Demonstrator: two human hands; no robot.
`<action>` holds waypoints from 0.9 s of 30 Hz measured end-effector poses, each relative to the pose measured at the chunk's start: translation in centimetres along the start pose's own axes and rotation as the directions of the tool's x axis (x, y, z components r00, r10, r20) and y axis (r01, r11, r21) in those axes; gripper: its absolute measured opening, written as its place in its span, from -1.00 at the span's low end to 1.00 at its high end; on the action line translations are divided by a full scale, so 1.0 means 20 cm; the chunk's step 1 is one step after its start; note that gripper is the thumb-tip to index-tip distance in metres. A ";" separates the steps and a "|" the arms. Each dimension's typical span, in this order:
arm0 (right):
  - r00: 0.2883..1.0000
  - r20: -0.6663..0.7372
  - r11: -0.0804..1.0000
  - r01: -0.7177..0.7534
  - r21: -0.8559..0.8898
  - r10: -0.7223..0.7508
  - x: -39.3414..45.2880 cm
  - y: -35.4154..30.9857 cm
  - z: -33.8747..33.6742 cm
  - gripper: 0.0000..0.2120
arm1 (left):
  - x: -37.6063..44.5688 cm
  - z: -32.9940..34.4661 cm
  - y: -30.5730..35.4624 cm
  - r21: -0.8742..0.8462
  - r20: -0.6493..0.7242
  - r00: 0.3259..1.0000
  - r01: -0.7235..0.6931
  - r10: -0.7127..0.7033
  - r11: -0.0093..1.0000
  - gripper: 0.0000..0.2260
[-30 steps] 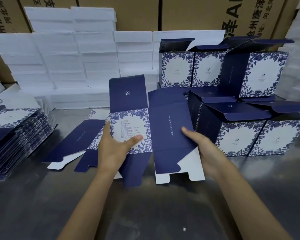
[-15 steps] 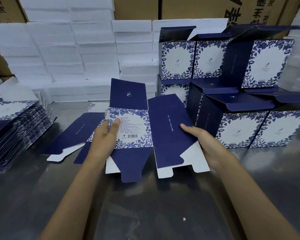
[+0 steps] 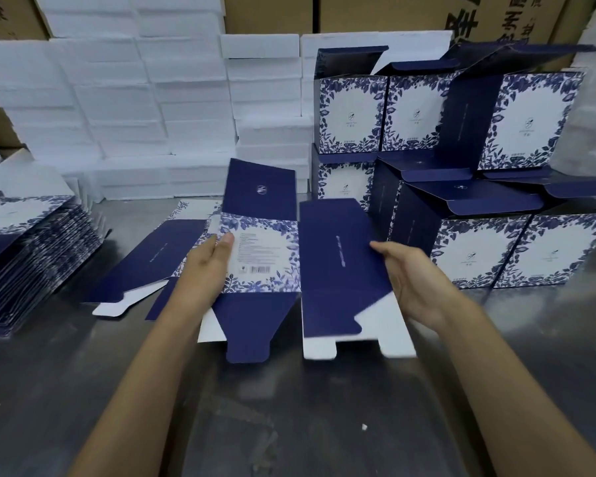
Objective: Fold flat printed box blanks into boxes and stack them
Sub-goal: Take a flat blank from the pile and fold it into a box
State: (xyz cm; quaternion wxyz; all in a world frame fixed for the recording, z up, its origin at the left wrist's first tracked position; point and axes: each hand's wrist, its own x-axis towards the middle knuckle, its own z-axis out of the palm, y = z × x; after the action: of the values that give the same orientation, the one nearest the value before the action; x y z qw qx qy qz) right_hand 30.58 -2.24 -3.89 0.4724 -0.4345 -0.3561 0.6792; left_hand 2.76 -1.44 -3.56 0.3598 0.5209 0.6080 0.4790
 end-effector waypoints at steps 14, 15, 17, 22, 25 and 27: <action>0.993 -0.109 0.997 0.037 -0.074 -0.045 0.02 0.03 0.03 -0.68 | 0.05 -0.03 -0.01 0.020 0.030 0.987 0.155 -0.156 0.988 -0.63; 0.986 -0.142 0.991 0.075 -0.111 -0.090 0.03 0.03 0.03 -0.68 | 0.04 -0.03 -0.01 -0.006 0.074 0.984 0.160 -0.159 0.987 -0.63; 0.961 -0.207 0.974 0.147 -0.173 -0.182 0.03 0.04 0.03 -0.71 | 0.03 -0.01 -0.01 -0.029 0.128 0.978 0.171 -0.167 0.985 -0.60; 0.944 -0.275 0.982 0.165 -0.087 -0.183 0.03 0.02 0.02 -0.69 | 0.02 0.02 0.00 0.072 0.077 0.979 0.185 -0.190 0.980 -0.63; 0.981 -0.180 0.994 0.049 -0.100 -0.067 0.04 0.02 0.02 -0.66 | 0.02 0.01 0.00 0.083 0.008 0.997 0.076 -0.076 0.994 -0.64; 0.989 -0.132 0.986 0.037 -0.164 -0.059 0.04 0.03 0.02 -0.68 | 0.02 0.01 0.01 0.061 -0.039 0.998 0.056 -0.053 0.997 -0.64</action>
State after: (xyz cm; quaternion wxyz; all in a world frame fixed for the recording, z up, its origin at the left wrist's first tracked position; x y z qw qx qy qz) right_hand 29.86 -1.72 -4.54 0.4753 -0.5080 -0.3869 0.6053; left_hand 2.90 -1.07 -3.45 0.3448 0.5061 0.6433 0.4595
